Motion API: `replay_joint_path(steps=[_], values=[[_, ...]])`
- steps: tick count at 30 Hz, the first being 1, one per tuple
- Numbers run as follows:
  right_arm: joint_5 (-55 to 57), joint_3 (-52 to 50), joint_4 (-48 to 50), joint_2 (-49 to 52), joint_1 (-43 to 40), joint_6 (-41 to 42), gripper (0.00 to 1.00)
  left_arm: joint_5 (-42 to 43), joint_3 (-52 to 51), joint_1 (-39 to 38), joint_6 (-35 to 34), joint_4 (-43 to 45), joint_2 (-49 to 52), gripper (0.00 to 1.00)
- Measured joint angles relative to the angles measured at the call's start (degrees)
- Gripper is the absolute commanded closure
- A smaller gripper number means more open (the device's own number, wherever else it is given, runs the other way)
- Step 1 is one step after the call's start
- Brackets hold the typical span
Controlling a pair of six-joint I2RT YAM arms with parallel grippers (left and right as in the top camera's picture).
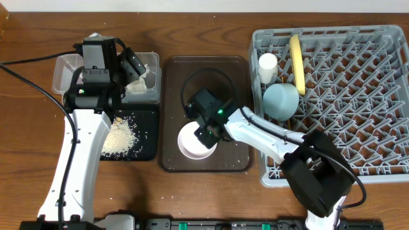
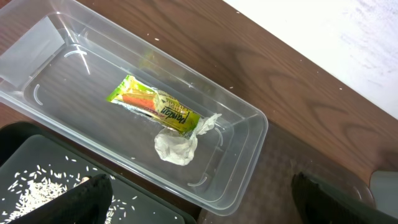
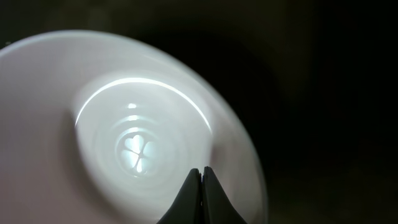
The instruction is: Sort waste into correct bins and load items into the dishwasher rack
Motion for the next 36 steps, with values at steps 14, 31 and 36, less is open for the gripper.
replay_joint_path(steps=[14,31,36], values=[[-9.3,1.7,-0.5,-5.5,0.3,-0.2,0.74,0.0,0.0,0.0,0.0,0.0,0.0,0.05],[-1.0,1.2,-1.4,-5.6,10.0,-1.0,0.62,0.0,0.0,0.0,0.0,0.0,0.0,0.05],[0.4,1.0,-1.1,-4.8,10.1,-1.0,0.64,0.0,0.0,0.0,0.0,0.0,0.0,0.05]])
